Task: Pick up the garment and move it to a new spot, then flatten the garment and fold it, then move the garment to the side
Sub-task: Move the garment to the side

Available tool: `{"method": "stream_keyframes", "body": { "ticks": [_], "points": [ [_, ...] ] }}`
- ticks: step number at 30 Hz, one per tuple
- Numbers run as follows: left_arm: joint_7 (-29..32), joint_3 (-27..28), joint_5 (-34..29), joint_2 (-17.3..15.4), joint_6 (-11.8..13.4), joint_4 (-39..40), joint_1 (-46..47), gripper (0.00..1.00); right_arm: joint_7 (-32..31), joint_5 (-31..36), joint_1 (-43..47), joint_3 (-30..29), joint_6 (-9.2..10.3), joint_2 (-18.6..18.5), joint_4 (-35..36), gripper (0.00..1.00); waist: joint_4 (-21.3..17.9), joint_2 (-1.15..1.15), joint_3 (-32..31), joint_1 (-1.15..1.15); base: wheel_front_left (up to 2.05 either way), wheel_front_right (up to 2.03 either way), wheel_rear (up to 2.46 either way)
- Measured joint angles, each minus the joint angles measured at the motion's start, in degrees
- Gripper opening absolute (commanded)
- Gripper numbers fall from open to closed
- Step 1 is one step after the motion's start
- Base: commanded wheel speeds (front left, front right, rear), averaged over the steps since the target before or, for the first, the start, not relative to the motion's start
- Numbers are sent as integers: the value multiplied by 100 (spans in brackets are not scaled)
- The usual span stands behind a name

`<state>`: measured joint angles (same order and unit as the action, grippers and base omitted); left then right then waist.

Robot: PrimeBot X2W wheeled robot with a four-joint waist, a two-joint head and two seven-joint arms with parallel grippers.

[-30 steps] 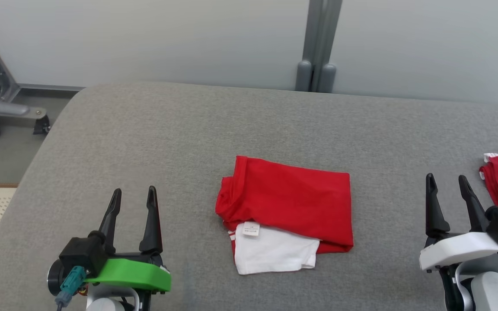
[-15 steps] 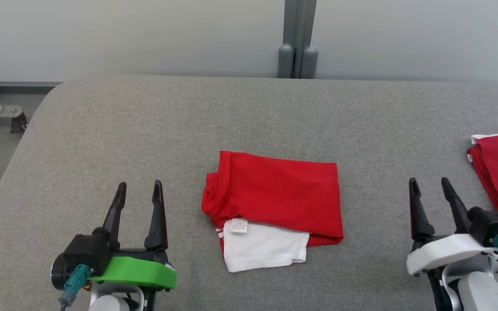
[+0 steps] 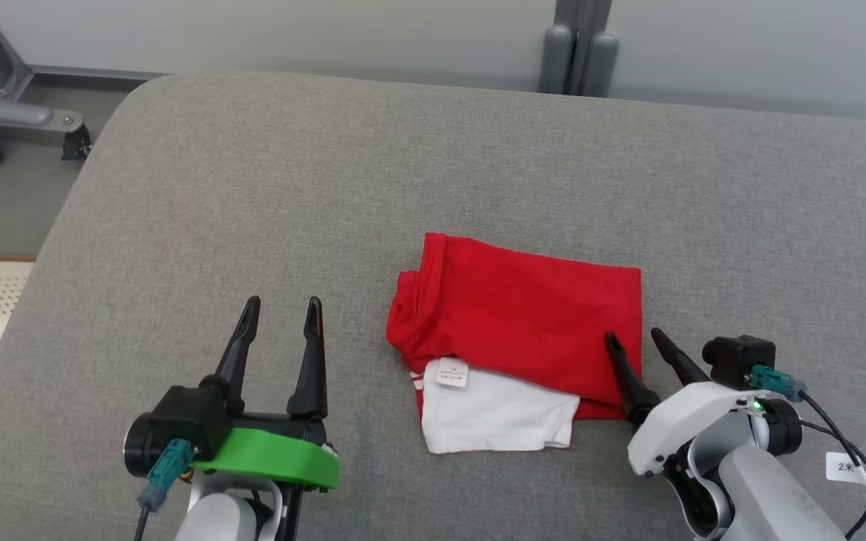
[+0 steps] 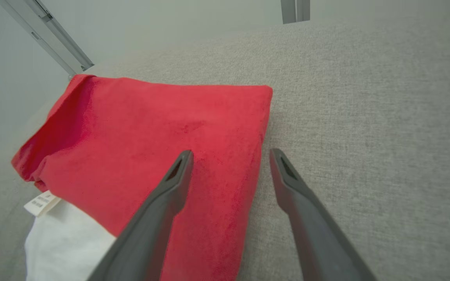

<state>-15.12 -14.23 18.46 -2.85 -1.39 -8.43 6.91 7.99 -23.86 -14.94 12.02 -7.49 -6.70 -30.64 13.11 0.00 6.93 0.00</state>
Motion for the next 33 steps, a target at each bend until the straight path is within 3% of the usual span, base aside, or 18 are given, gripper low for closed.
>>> {"method": "stream_keyframes", "body": {
  "ticks": [8, 9, 10, 16, 20, 33],
  "points": [
    [0, -70, 42, 0, 46, -23, 37, 100, -91, -377, -424, 336, 1, -23, -903, 100, 346, 0, 122, 0, 0, 0, 0],
    [0, -59, 42, 0, 47, -26, 34, 100, -78, -388, -467, 390, 1, -24, -962, 33, 355, 0, 123, 0, 0, 0, 0],
    [0, -42, 37, 0, 54, -31, 27, 100, -15, -377, -515, 463, 1, -47, -1032, 0, 349, 0, 121, 0, 0, 0, 0],
    [0, 78, -53, 0, 27, -55, -16, 100, 441, -31, -776, 710, -7, -196, -1347, 0, 144, 0, 73, 0, 0, 0, 0],
    [0, 132, -88, 0, -13, -20, -20, 100, 614, 359, -950, 747, -5, -494, -1359, 0, -120, 0, 18, 0, 0, 0, 0],
    [0, -52, -162, 2, -10, 288, 337, 100, 682, 1144, -1689, 1263, -5, -2196, -976, 0, -1152, 0, 164, 0, 0, 0, 0]
  ]
}}
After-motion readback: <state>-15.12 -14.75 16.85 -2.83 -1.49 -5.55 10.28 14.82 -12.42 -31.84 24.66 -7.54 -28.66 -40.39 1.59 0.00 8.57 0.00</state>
